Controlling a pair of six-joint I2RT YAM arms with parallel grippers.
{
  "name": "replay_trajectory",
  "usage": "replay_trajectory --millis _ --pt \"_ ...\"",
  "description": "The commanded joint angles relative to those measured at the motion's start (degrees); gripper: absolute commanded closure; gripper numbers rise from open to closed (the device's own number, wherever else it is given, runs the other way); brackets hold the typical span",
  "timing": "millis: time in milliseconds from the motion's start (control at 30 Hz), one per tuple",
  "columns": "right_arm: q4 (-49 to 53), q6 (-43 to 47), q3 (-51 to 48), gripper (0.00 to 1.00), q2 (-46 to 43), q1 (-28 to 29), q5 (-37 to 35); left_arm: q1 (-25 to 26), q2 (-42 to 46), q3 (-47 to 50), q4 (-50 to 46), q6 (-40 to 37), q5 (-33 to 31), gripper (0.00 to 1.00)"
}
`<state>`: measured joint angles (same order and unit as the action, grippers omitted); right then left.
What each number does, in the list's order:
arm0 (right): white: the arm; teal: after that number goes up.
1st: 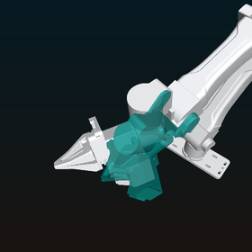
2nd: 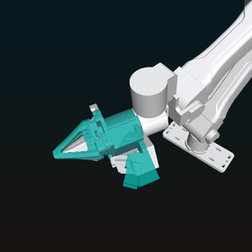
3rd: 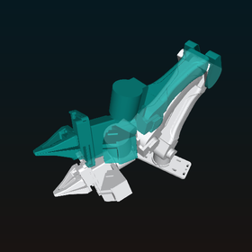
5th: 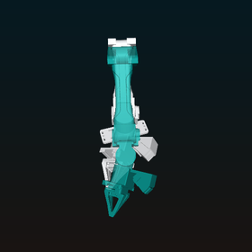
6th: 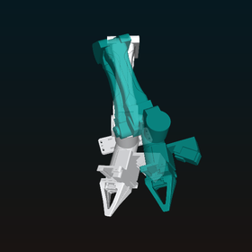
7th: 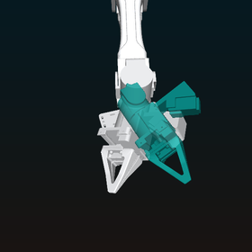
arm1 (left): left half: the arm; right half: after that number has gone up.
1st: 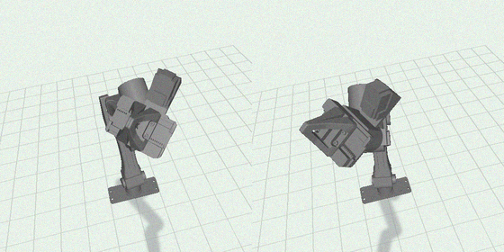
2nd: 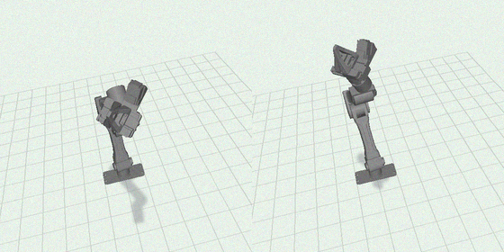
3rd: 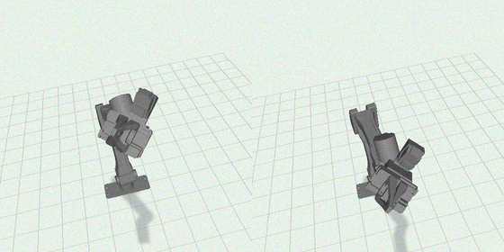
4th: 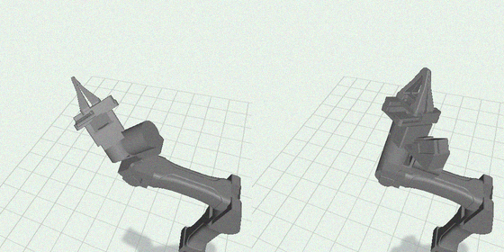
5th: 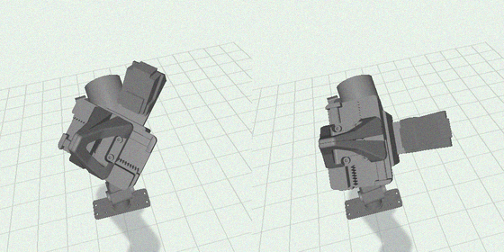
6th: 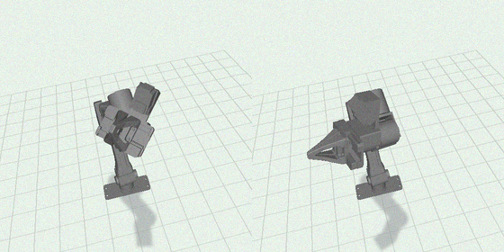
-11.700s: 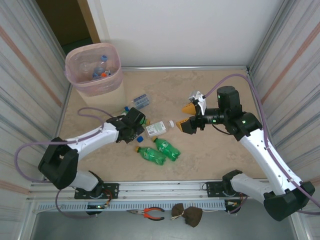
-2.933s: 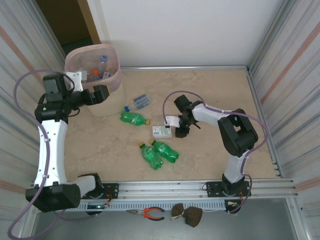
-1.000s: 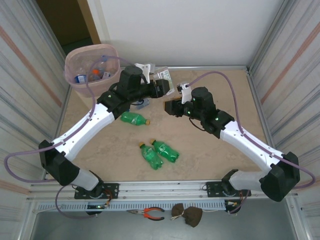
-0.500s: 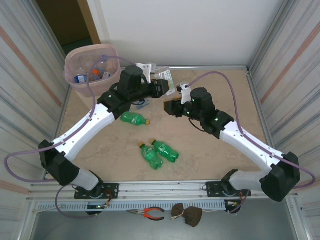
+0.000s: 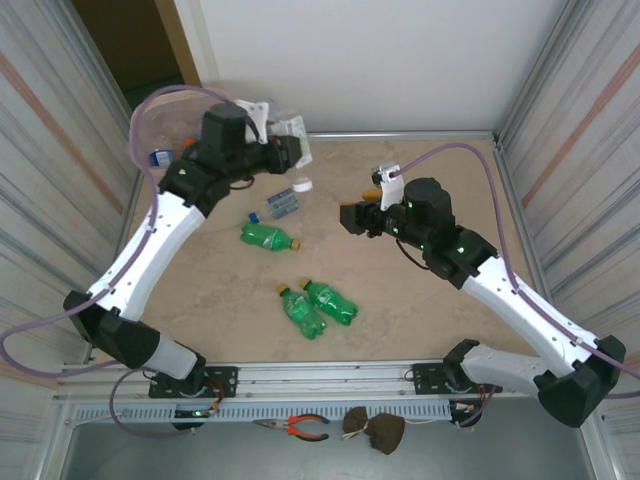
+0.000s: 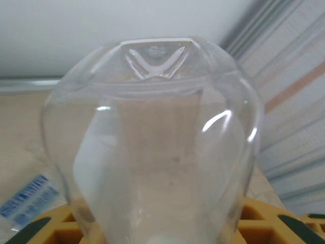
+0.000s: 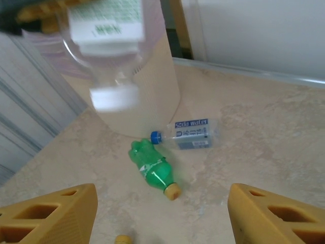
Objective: Put the plastic bottles in the bin
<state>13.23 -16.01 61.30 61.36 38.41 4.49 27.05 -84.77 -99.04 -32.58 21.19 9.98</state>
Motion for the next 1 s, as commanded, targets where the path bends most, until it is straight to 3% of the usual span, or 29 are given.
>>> replay_trajectory --millis 0,167,467,700,967 --pt "2.53 2.02 1.54 0.32 -1.91 -0.96 -2.4 -4.01 -0.49 -8.73 -10.66 -8.24 0.22 0.65" --pt "3.08 2.2 1.83 0.32 -2.73 -1.69 -2.39 -10.33 -5.54 -21.25 -23.25 -14.76 -2.03 0.65" --pt "3.95 2.3 3.04 0.32 -1.43 -2.03 -1.93 -19.54 -13.74 -35.8 -34.13 -23.82 -12.1 0.65" --pt "3.85 1.96 3.04 0.32 -0.41 -2.03 -1.59 -23.95 -17.36 -37.71 -35.05 -28.68 -20.75 0.64" --pt "3.67 2.12 2.87 0.32 0.61 -2.03 -1.0 -24.45 -23.31 -38.5 -37.7 -32.55 -28.87 0.64"
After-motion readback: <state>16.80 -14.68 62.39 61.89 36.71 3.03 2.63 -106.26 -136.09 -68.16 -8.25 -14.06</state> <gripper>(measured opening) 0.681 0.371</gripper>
